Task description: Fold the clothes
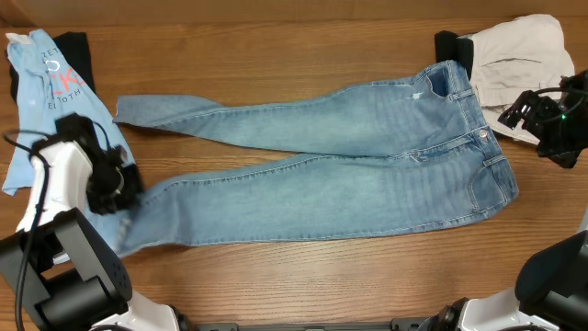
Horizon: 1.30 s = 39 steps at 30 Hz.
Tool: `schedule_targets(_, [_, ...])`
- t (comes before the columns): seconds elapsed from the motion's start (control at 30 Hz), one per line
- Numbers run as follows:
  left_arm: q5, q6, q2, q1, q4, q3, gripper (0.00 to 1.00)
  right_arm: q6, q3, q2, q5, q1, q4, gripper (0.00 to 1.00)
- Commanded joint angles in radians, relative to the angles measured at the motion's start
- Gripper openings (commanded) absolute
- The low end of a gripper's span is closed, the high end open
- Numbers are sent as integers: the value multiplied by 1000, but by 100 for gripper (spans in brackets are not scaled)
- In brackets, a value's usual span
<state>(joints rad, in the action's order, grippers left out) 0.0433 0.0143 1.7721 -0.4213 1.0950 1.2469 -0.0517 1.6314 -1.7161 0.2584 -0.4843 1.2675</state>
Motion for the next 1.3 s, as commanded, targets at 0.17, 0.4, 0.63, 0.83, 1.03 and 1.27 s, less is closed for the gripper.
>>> schedule_targets(0.17, [-496, 8, -1, -11, -32, 182, 22, 0, 25, 19, 9, 8, -5, 100])
schedule_targets(0.4, [-372, -22, -1, -24, -73, 189, 100, 0, 25, 19, 9, 8, -10, 100])
schedule_targets(0.63, [-31, 208, 37, -10, -496, 233, 100, 0, 25, 19, 31, 8, -14, 100])
schedule_targets(0.83, [92, 363, 195, -10, -498, 233, 100, 0, 25, 19, 30, 7, 2, 100])
schedule_targets(1.03, [58, 486, 315, -10, -581, 233, 100, 0, 25, 19, 23, 7, -3, 100])
schedule_targets(1.27, [89, 489, 325, -1, -823, 233, 99, 0, 24, 19, 24, 8, -1, 100])
